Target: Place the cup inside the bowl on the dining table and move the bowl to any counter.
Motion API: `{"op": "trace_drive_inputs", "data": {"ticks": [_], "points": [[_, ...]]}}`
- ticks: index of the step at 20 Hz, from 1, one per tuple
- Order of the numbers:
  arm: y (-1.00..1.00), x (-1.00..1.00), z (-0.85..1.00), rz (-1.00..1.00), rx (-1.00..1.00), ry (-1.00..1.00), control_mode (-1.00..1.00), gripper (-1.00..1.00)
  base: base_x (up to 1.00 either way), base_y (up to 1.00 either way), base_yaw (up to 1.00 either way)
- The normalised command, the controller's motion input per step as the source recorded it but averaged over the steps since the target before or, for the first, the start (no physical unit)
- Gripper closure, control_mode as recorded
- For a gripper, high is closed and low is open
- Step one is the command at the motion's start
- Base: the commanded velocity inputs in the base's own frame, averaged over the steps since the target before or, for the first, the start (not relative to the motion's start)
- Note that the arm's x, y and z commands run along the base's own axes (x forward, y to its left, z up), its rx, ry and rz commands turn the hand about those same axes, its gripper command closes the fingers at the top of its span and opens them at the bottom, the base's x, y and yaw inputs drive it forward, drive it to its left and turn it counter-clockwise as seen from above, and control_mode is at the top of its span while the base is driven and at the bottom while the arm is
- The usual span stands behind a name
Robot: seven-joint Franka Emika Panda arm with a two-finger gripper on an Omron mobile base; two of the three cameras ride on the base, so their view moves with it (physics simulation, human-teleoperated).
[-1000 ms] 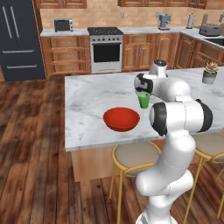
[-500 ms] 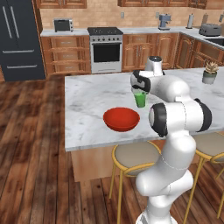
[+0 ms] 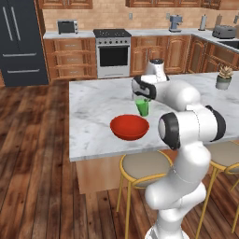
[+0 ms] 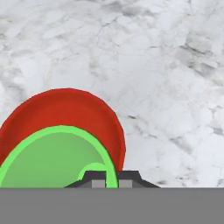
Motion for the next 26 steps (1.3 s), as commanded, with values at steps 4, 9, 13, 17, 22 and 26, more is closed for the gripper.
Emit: {"op": "trace_drive_inputs", "data": {"ticks": [4,9,13,17,22,26], "points": [[0.47,-0.05,0.00,0.00,0.00,0.00,-1.00,1.00,0.00,0.00,0.00],[0.43,0.00,0.00,0.00,0.00,0.00,-1.00,1.00,0.00,0.00,0.00],[0.14,0.00,0.00,0.00,0.00,0.00,-1.00,1.00,0.00,0.00,0.00],[0.00,0.00,-0.09,0.00,0.00,0.00,-1.00,1.00,0.00,0.00,0.00],[0.00,0.00,-0.31,0.00,0.00,0.00,-1.00,1.00,0.00,0.00,0.00],[0.00,0.00,-0.37,0.00,0.00,0.00,-1.00,1.00,0.00,0.00,0.00]]}}
